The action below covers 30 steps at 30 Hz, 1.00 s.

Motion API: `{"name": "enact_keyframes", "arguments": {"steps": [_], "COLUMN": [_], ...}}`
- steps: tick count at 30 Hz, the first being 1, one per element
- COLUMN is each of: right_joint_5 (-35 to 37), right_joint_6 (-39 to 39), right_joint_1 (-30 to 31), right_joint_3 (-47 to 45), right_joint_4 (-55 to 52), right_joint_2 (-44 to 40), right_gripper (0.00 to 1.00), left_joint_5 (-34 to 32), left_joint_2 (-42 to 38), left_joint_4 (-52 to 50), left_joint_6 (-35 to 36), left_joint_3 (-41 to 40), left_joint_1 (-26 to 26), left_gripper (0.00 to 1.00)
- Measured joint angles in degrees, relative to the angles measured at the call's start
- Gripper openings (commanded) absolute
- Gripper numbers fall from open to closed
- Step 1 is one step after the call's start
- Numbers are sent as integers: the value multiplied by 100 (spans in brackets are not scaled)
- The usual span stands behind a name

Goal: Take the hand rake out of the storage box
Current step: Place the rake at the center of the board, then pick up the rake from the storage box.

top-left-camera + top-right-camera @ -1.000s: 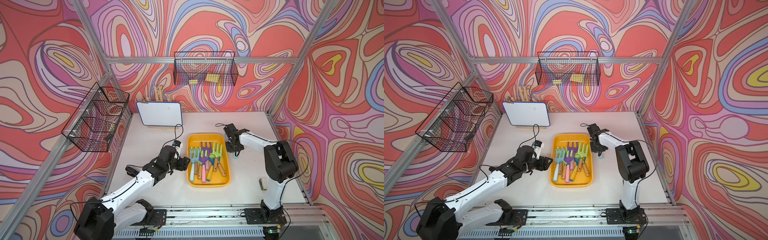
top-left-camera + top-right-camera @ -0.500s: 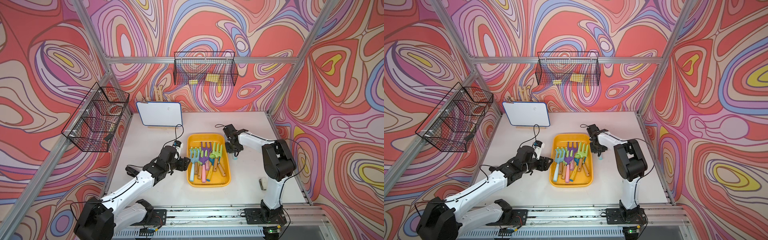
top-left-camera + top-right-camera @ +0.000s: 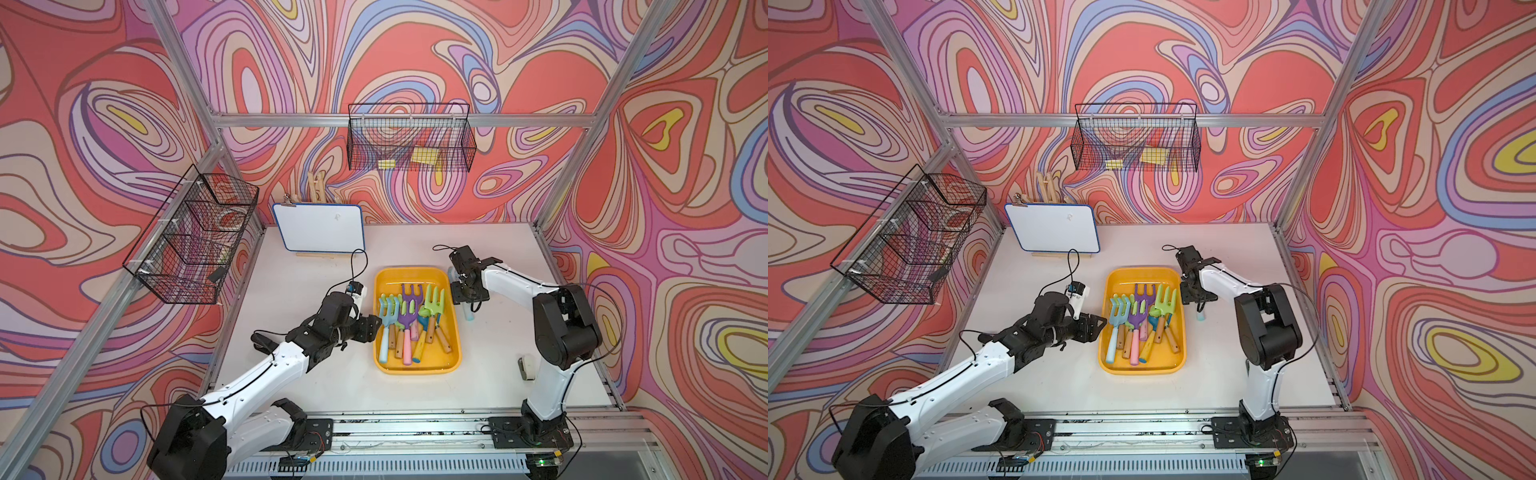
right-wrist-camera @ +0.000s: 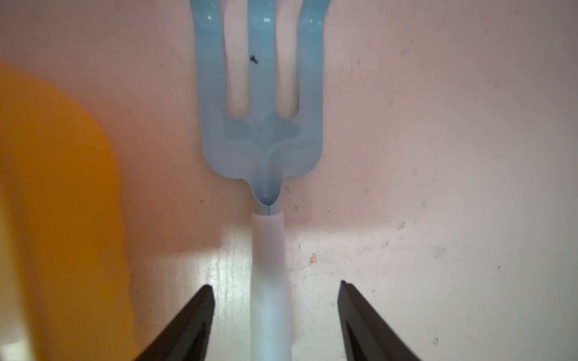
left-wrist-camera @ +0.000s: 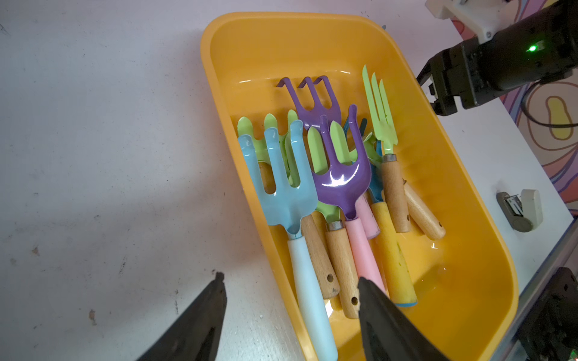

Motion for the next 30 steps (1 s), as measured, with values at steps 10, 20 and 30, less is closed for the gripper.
{"name": "enact_keyframes", "arguments": {"steps": [10, 20, 30], "right_joint_5": [-181, -1102, -815], "right_joint_6": [-70, -162, 35], "right_joint_1": [2, 105, 105], "right_joint_3": [-354, -866, -1392], "right_joint_4": [280, 822, 1311], "right_joint_2": [-1532, -2533, -3110], "right_gripper": [92, 77, 64], "left_joint_5": [-146, -345, -573], "left_joint_2": [-420, 413, 485], "left_joint_4": [48, 166, 57], "left_joint_6": [-160, -179, 39], "left_joint_3": [173, 970, 970], "left_joint_1": [-79, -492, -1178], "left_gripper": [84, 71, 56]}}
